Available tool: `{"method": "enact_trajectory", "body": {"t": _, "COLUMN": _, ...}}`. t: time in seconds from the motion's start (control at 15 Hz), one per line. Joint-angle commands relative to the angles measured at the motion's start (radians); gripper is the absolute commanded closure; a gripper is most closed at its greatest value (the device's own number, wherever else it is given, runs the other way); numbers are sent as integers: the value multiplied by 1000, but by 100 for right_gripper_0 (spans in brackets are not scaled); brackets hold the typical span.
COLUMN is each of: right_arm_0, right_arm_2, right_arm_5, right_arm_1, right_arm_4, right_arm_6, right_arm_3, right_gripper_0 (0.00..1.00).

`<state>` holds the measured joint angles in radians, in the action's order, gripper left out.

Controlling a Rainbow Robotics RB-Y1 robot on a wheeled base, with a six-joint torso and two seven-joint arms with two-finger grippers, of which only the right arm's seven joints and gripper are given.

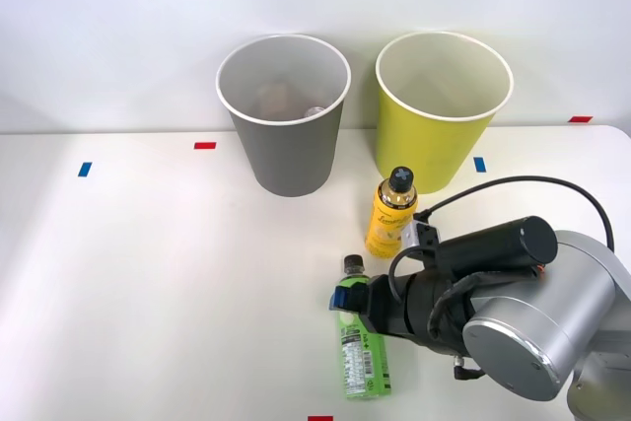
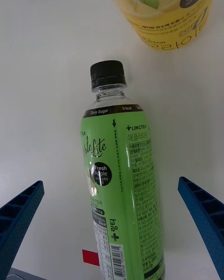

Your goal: Put cans in the gray bin, plastic bottles in the light green bin

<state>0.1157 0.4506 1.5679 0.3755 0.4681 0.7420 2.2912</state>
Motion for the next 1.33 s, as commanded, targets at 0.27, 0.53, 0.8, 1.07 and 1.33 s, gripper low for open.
{"method": "enact_trajectory", "body": {"t": 0.27, "right_arm_0": 12, "right_arm_2": -1, "right_arm_5": -43, "right_arm_1": -46, "right_arm_4": -51, "right_arm_6": 181, "right_arm_3": -76, "right_gripper_0": 0}}
{"method": "enact_trajectory", "body": {"t": 0.53, "right_arm_0": 9, "right_arm_2": 0, "right_arm_5": -46, "right_arm_1": -69, "right_arm_4": -71, "right_arm_6": 243, "right_arm_3": -93, "right_gripper_0": 0}}
{"method": "enact_trajectory", "body": {"t": 0.8, "right_arm_0": -16, "right_arm_2": -7, "right_arm_5": -43, "right_arm_1": -102, "right_arm_4": -98, "right_arm_6": 241, "right_arm_3": -93, "right_gripper_0": 0}}
{"method": "enact_trajectory", "body": {"t": 1.07, "right_arm_0": -36, "right_arm_2": -4, "right_arm_5": -42, "right_arm_1": -139, "right_arm_4": -177, "right_arm_6": 261, "right_arm_3": -93, "right_gripper_0": 0}}
{"method": "enact_trajectory", "body": {"t": 1.33, "right_arm_0": -45, "right_arm_2": -4, "right_arm_5": -42, "right_arm_1": -139, "right_arm_4": -187, "right_arm_6": 281, "right_arm_3": -93, "right_gripper_0": 0}}
